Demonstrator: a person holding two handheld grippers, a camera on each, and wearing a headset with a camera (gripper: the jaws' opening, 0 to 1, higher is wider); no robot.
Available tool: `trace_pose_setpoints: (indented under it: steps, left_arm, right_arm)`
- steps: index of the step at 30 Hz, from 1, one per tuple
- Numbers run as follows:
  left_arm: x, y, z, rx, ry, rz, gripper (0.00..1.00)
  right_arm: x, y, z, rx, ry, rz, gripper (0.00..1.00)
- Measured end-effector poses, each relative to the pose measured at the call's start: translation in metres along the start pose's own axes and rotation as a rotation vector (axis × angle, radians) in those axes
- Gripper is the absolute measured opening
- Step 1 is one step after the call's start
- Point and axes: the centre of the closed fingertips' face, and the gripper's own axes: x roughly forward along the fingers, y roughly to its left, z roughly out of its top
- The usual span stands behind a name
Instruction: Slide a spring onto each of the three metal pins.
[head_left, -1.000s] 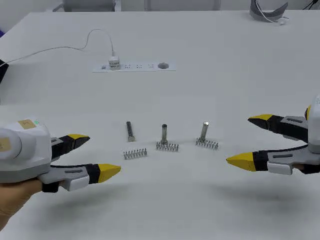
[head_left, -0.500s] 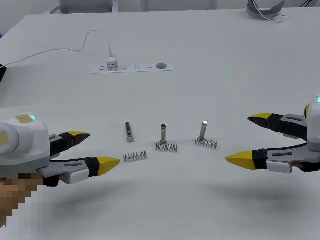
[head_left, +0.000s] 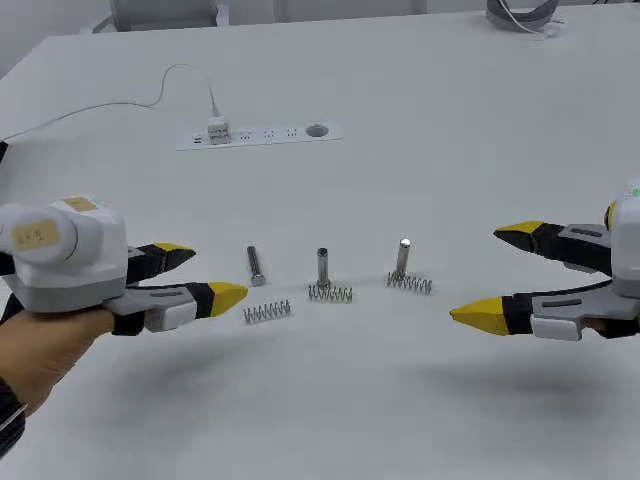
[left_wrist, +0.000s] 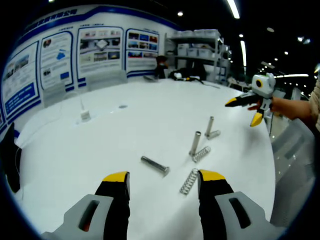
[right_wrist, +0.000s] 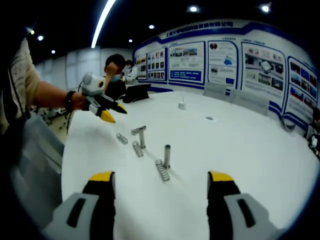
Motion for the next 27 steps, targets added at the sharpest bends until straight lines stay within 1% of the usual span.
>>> trace_pose_setpoints:
  steps: [7,8,10,14,18,22,24,27]
  left_arm:
    - [0.019,0.009,0.006,-0.019,0.033,0.025,0.48]
    - [0.023,0.011,0.005,-0.022,0.047,0.036,0.47]
    - [0.028,0.013,0.004,-0.021,0.061,0.043,0.46]
    - [0.039,0.017,0.002,-0.02,0.103,0.064,0.44]
    - [0.048,0.02,0.0,-0.041,0.136,0.079,0.42]
    - [0.054,0.023,0.001,-0.054,0.155,0.094,0.37]
    - [0.057,0.023,0.0,-0.063,0.173,0.1,0.36]
    - [0.06,0.025,-0.001,-0.064,0.189,0.109,0.34]
  right_arm:
    - [0.0,-0.001,-0.001,0.006,-0.004,-0.002,0.77]
    - [0.0,-0.001,-0.001,0.008,-0.006,-0.003,0.77]
    - [0.0,-0.001,-0.001,0.009,-0.007,-0.003,0.77]
    - [-0.001,-0.001,-0.002,0.011,-0.007,-0.005,0.77]
    - [-0.001,-0.001,-0.004,0.013,-0.001,-0.004,0.77]
    - [-0.001,-0.001,-0.006,0.015,0.0,-0.004,0.77]
    - [-0.001,-0.001,-0.006,0.018,-0.001,-0.006,0.76]
    - [-0.001,-0.002,-0.007,0.021,0.001,-0.009,0.76]
